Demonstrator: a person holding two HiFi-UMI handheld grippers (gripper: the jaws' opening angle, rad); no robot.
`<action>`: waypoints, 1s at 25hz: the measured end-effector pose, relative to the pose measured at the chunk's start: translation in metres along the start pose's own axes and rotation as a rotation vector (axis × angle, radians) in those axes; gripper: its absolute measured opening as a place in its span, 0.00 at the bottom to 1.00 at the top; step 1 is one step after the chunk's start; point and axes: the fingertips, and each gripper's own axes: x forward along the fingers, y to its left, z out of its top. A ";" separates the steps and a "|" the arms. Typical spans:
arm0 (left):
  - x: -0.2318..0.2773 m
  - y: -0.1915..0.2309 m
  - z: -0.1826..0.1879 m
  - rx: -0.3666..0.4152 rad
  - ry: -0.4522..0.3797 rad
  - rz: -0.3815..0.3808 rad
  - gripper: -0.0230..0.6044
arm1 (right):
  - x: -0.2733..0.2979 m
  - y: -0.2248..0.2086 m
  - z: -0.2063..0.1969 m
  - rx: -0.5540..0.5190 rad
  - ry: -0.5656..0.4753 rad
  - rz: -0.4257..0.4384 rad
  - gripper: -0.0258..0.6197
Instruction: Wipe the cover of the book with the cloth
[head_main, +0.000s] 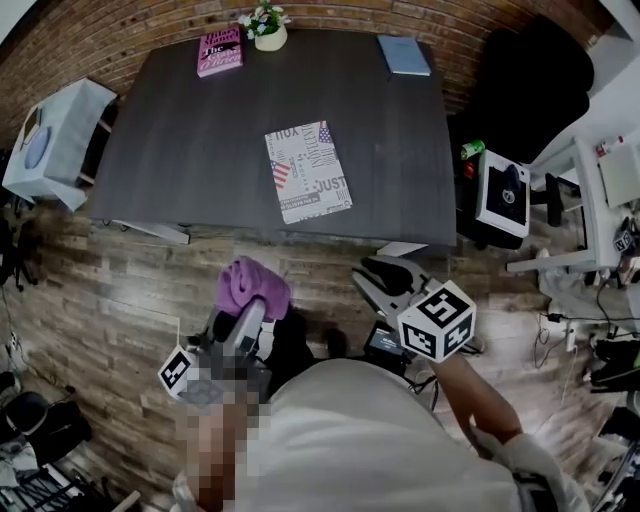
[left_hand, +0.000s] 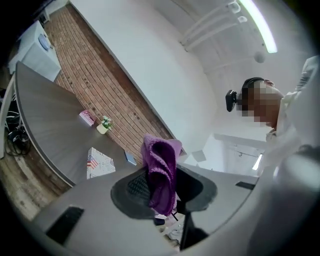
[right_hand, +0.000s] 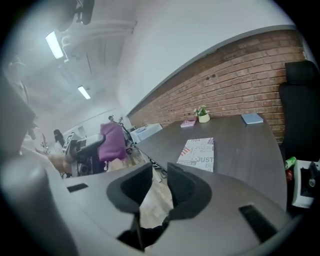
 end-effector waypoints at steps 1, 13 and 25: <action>-0.005 -0.010 -0.002 0.002 -0.019 0.007 0.21 | -0.011 0.004 -0.001 -0.003 -0.010 0.011 0.19; -0.032 -0.091 -0.004 0.073 -0.049 -0.021 0.21 | -0.096 0.041 0.017 0.005 -0.158 0.056 0.15; -0.059 -0.088 -0.006 0.060 -0.017 -0.053 0.21 | -0.092 0.066 0.026 0.110 -0.217 0.009 0.06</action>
